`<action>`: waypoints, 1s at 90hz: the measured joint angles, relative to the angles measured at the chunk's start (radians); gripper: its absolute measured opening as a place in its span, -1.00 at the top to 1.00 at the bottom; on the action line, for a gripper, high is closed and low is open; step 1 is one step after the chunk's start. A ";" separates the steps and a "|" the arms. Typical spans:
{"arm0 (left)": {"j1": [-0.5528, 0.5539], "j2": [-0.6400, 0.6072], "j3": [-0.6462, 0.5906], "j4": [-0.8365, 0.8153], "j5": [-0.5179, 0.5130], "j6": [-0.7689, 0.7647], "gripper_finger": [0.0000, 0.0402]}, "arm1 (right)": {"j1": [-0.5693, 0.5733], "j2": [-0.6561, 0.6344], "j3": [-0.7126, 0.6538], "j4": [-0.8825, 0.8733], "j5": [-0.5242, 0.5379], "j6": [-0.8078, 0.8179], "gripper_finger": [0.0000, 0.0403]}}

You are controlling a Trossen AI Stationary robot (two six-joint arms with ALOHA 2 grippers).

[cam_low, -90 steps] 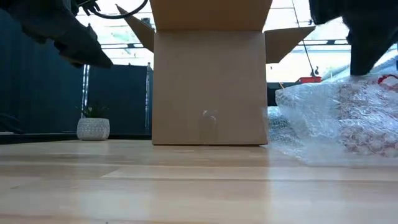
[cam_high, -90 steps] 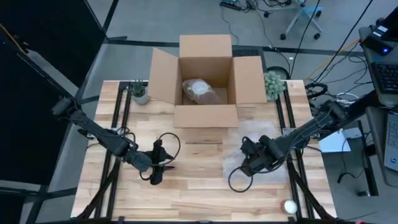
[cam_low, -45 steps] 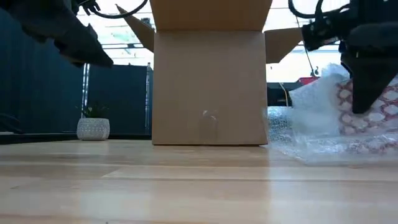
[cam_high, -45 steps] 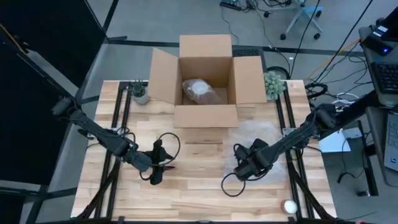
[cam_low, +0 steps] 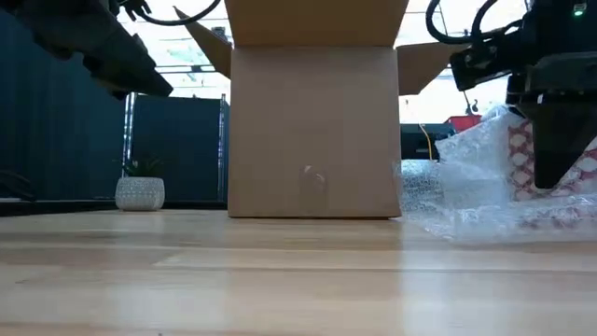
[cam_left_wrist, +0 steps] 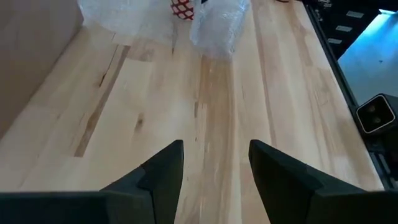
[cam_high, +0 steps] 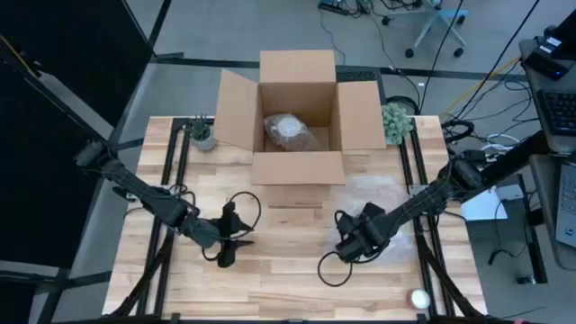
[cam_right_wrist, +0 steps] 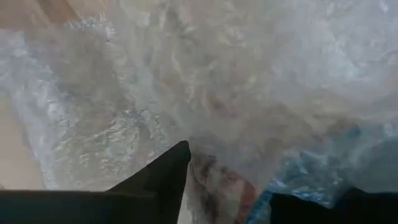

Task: Wrap mug
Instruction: Wrap the red mug with the bubble wrap

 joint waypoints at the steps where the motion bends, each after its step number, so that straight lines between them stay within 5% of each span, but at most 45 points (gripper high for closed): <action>1: 0.000 0.000 0.000 0.000 0.000 0.000 0.15 | 0.000 0.000 0.000 0.000 0.000 0.000 0.32; 46: 0.000 0.000 0.000 -0.001 0.000 0.000 0.15 | 0.000 0.000 0.000 0.024 0.000 -0.009 0.80; 90: 0.000 0.000 0.000 -0.001 0.000 0.000 0.15 | 0.000 0.000 0.000 0.023 0.007 -0.009 0.85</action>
